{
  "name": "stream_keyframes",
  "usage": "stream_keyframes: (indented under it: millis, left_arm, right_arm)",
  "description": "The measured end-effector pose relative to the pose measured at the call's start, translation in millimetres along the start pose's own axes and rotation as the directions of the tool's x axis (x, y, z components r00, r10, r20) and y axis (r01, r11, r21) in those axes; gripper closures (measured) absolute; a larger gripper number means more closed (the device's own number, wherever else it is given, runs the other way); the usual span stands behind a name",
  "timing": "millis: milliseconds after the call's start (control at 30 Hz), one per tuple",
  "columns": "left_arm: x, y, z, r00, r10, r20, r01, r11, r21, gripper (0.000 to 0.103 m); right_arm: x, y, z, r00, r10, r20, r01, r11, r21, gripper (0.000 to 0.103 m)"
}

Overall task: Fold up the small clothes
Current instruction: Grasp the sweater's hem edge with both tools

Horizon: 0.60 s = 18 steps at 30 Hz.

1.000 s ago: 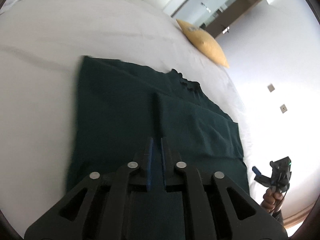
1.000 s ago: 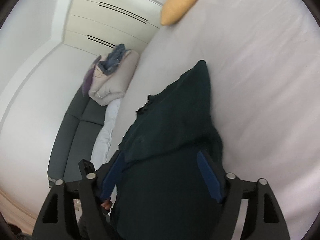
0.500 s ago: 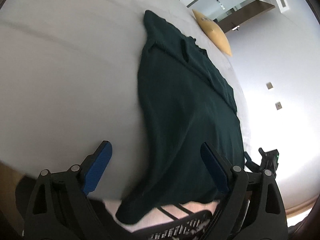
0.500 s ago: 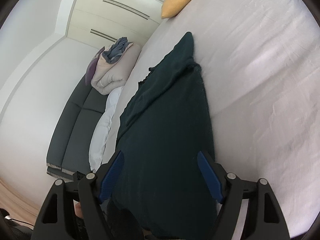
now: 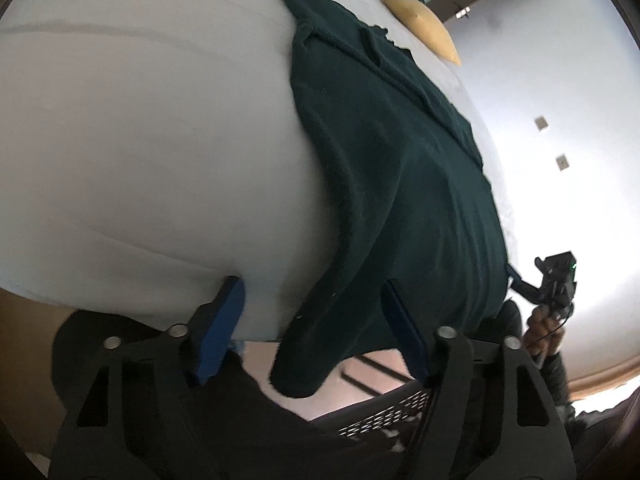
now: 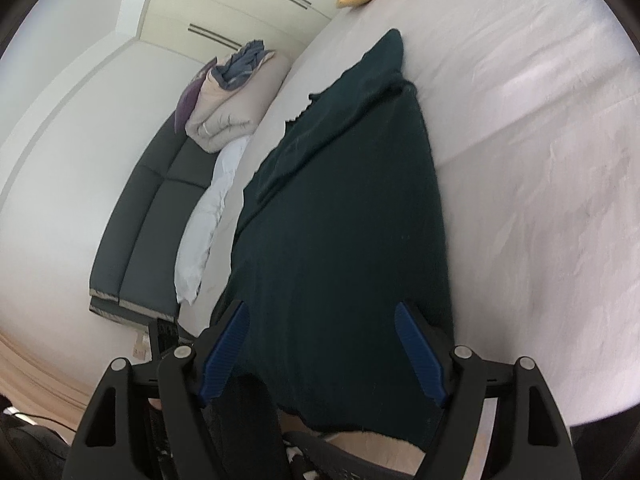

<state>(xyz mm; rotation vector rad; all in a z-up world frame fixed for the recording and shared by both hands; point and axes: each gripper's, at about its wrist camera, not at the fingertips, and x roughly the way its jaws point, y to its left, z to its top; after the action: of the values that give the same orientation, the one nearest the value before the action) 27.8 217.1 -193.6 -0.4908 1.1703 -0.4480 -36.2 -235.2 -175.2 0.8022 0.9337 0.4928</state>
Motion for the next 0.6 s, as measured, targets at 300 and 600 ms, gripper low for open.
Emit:
stream_keyframes:
  millis: [300,600]
  left_arm:
    - [7,-16,-13,0.997,0.042,-0.061,-0.032,0.985,0.169,0.056]
    - [14,-14,-13,0.997,0.003,-0.077,0.011,0.982,0.19,0.072]
  right_arm:
    - [-6,-3,-13,0.999,-0.02,-0.045,0.019,1.0,-0.009,0.025]
    - [-7,-5,-16,0.997,-0.027,-0.071,0.027,1.0,0.0,0.025]
